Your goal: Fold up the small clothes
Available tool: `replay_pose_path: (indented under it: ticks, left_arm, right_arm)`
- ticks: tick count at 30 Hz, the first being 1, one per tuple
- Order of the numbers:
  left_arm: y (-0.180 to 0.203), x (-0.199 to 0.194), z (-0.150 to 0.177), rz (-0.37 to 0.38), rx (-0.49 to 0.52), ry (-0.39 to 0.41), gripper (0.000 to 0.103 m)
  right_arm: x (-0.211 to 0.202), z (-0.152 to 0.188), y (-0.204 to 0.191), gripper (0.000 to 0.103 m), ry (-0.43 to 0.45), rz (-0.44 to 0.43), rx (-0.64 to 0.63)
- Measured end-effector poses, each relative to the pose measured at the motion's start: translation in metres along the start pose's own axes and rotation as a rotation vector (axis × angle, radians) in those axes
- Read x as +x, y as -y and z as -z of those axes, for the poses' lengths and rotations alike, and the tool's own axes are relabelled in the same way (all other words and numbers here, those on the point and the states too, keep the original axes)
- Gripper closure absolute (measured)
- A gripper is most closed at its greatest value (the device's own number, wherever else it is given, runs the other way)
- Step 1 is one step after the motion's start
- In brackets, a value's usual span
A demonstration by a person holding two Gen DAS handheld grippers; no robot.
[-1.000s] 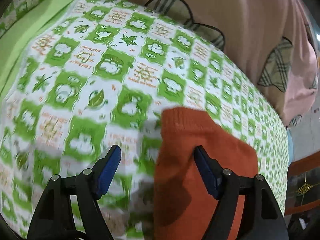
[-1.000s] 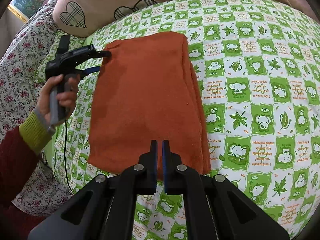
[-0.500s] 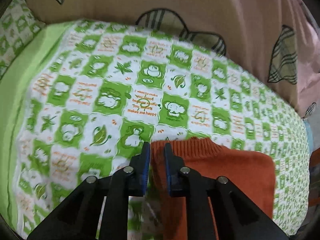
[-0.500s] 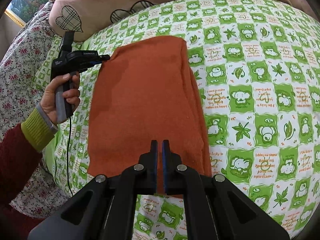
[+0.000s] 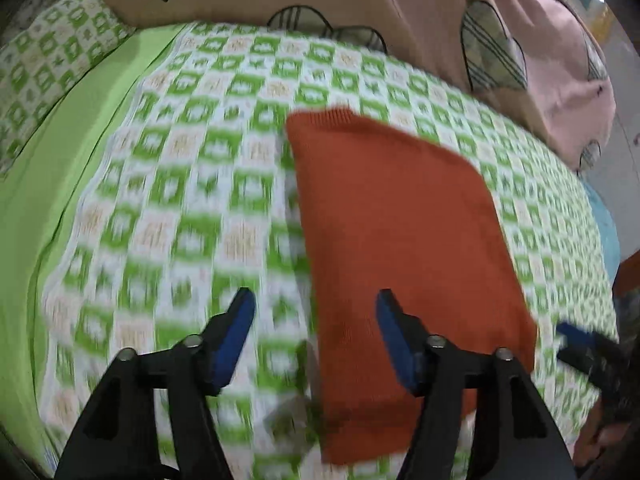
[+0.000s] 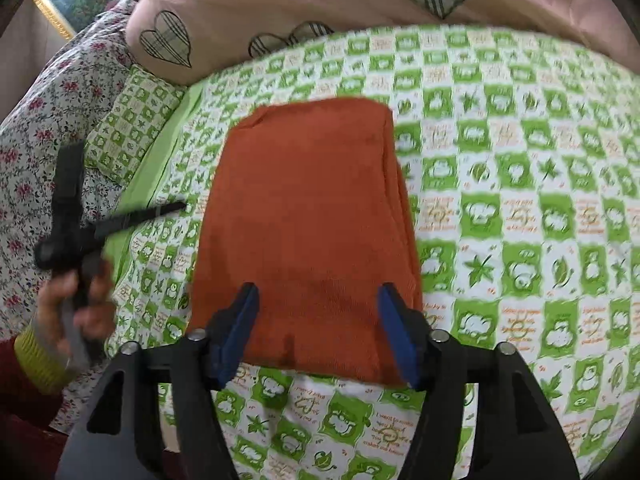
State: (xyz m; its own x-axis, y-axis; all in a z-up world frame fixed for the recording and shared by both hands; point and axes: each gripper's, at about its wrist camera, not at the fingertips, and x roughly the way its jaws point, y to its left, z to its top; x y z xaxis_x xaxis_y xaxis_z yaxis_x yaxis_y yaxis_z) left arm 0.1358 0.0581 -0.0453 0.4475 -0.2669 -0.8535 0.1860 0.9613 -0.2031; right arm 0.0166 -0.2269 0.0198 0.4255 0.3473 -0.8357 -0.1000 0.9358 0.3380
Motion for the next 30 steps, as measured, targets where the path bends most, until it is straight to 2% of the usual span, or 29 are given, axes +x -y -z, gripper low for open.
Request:
replay_pose_path:
  ticks: [7,13,16,19,24,30]
  left_arm:
    - [0.014,-0.024,0.072,-0.064,0.055,-0.028,0.032]
    - [0.015,-0.039,0.108,-0.151,0.069,-0.018,0.031]
    - [0.015,-0.046,0.117,-0.19,0.082,0.006,0.03]
    - [0.02,-0.054,0.123,-0.225,0.108,0.048,0.024]
    - [0.031,-0.061,0.127,-0.224,0.155,0.102,0.021]
    - [0.046,-0.05,0.129,-0.21,0.195,0.079,0.02]
  right_arm:
    - [-0.004,0.017,-0.006,0.034,-0.024,0.017,-0.064]
    - [-0.005,0.039,-0.007,0.027,-0.058,0.029,-0.103]
    - [-0.005,0.048,-0.006,0.024,-0.068,0.042,-0.115]
    - [-0.005,0.053,-0.005,0.022,-0.057,0.051,-0.13]
    - [-0.001,0.062,-0.016,0.016,-0.018,0.088,-0.225]
    - [0.011,0.068,-0.026,0.015,-0.037,0.066,-0.274]
